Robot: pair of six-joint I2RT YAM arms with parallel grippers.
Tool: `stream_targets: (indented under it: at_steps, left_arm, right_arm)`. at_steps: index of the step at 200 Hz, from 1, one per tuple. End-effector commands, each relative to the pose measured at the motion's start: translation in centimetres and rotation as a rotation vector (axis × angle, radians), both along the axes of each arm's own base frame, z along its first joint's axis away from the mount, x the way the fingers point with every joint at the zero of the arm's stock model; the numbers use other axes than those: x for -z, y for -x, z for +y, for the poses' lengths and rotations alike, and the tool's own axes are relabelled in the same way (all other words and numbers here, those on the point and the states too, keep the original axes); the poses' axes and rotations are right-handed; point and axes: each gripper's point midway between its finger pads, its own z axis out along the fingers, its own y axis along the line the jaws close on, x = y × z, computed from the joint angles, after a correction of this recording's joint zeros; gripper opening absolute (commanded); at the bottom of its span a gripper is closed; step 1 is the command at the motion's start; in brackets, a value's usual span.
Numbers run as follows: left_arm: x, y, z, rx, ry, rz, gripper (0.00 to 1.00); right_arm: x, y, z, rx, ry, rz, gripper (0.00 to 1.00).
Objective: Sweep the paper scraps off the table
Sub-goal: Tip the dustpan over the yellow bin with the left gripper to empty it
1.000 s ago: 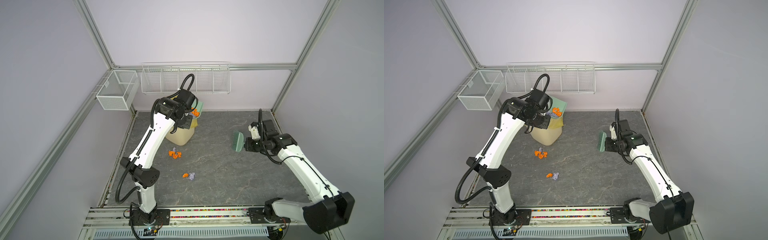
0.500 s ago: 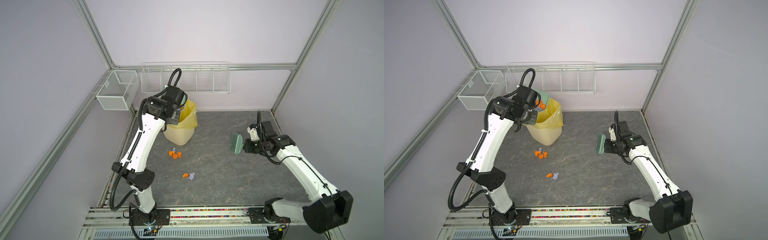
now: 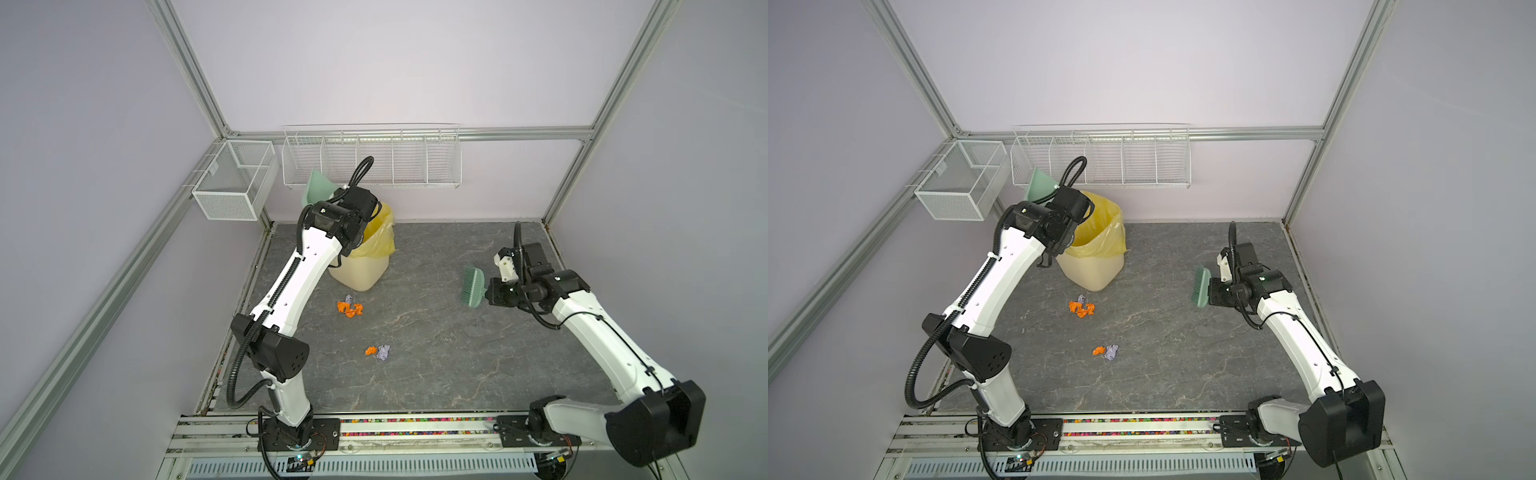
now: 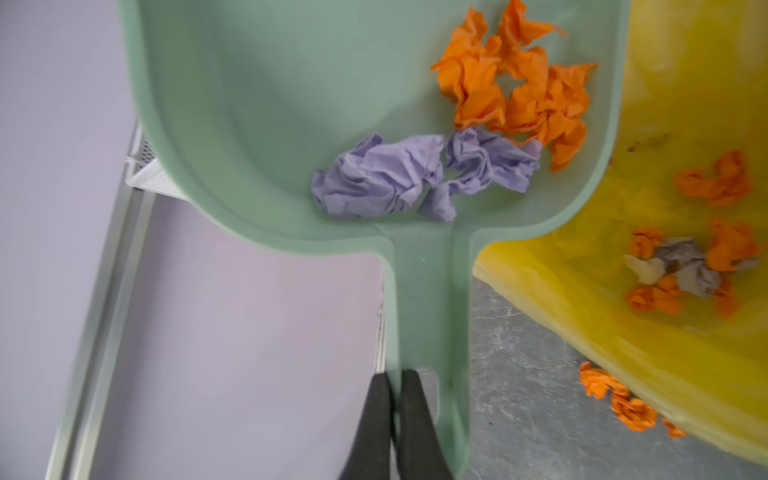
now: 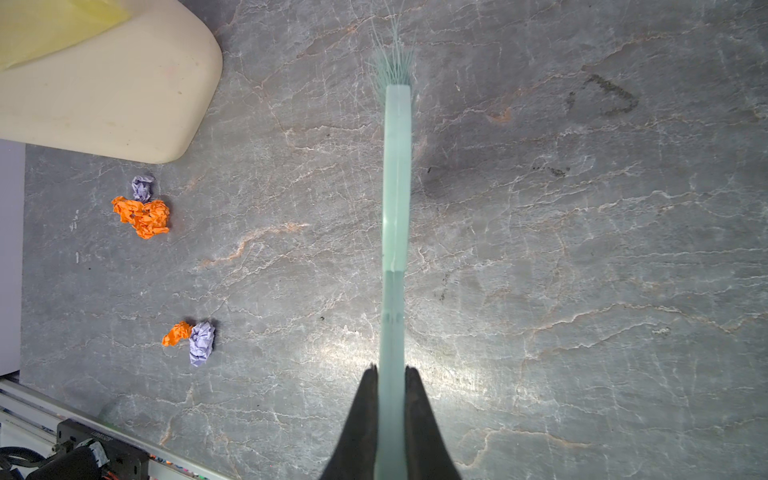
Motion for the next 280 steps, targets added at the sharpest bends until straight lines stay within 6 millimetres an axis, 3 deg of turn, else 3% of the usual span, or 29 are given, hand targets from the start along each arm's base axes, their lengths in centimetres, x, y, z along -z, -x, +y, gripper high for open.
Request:
stream_targets:
  at_steps: [1,51,85,110,124,170,222,257,280]
  left_arm:
    - [-2.3,-0.3,1.4,-0.044,-0.145,-0.090,0.00]
    - [-3.1,-0.4,0.6,-0.041,-0.342,-0.129,0.00]
    - [-3.5,-0.3,0.1,-0.011,-0.369,-0.130,0.00]
    - [-3.2,-0.5,-0.6,-0.054,-0.594,-0.116,0.00]
    - [-2.1,-1.1,-0.8,-0.065,-0.656,-0.080,0.00]
    - [-3.5,-1.1,-1.1,-0.056,-0.615,-0.124,0.00]
    - [-1.3,-1.1,-1.6,-0.003,-0.618,-0.091,0.00]
    - [-1.7,-0.9,-1.5,0.002,-0.581,-0.104,0.00]
    - [-1.7,-0.7,-1.7,0.040,-0.465,-0.118,0.00]
  right_arm:
    - [-0.1,-0.1,-0.2,-0.002,0.010,-0.026,0.07]
    - [0.8,-0.5,0.4,-0.015,-0.012,0.002,0.07]
    - [1.1,-0.5,0.5,-0.012,-0.020,0.003,0.07]
    - [0.9,-0.5,0.3,-0.008,-0.015,-0.006,0.07]
    - [0.8,-0.5,0.2,-0.005,-0.006,-0.011,0.07]
    - [1.1,-0.8,0.4,-0.013,-0.012,-0.004,0.07]
    - [0.7,-0.5,0.4,-0.006,-0.026,-0.013,0.07]
    - [0.4,-0.5,0.1,-0.001,-0.007,-0.018,0.07]
    - [0.6,-0.7,0.3,-0.005,-0.011,-0.010,0.07]
